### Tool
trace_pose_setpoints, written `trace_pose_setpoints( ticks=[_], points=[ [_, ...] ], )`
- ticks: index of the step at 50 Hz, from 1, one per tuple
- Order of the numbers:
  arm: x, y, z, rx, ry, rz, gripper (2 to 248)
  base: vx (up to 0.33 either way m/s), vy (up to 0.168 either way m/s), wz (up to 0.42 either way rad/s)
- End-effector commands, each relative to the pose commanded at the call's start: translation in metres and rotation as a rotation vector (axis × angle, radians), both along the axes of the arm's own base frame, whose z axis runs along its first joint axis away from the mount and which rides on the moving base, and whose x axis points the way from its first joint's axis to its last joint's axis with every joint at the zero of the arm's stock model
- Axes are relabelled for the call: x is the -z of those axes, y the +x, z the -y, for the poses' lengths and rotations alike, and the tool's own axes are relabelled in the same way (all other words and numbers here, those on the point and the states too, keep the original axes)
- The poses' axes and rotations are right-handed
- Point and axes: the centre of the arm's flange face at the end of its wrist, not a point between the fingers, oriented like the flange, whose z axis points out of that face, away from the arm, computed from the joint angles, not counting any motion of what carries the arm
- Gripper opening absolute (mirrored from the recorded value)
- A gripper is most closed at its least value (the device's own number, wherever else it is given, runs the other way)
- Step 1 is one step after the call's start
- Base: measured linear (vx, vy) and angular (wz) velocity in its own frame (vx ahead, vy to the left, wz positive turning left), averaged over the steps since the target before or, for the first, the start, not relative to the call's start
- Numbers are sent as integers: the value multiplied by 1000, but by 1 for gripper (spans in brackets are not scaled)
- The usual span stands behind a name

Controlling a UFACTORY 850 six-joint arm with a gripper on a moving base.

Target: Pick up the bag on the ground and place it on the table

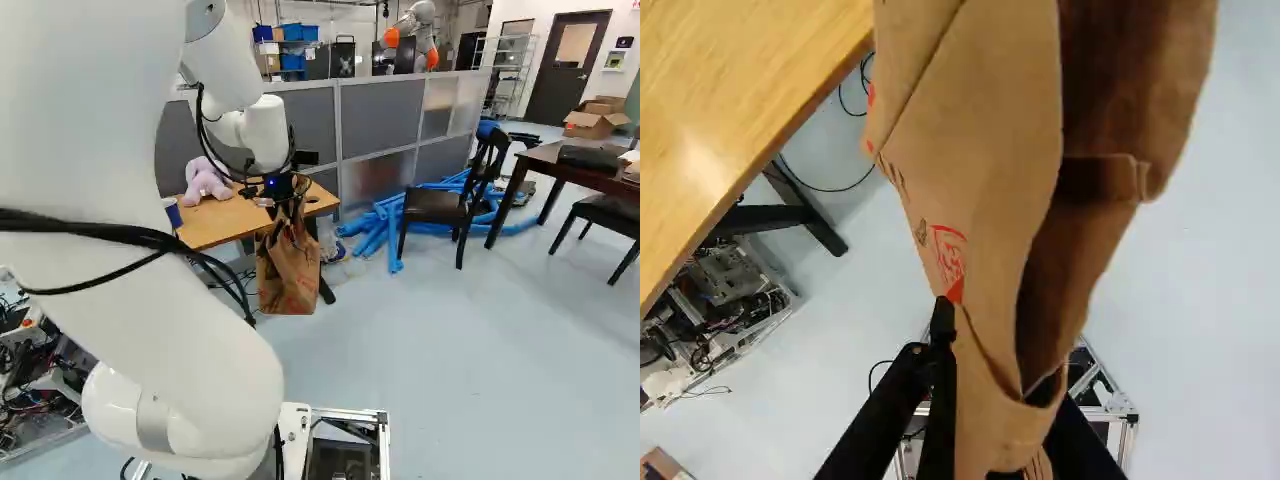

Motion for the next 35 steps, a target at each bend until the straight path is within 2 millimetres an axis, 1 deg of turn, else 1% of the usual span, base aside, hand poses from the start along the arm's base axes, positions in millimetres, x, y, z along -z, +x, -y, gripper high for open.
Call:
trace_pose_setpoints(
  ticks=[11, 35],
  points=[
    [-15, -7, 0, -4, 3, -8, 18, 0, 0, 0],
    [-49, -17, 0, -4, 5, 65, 18, 0, 0, 0]
  ],
)
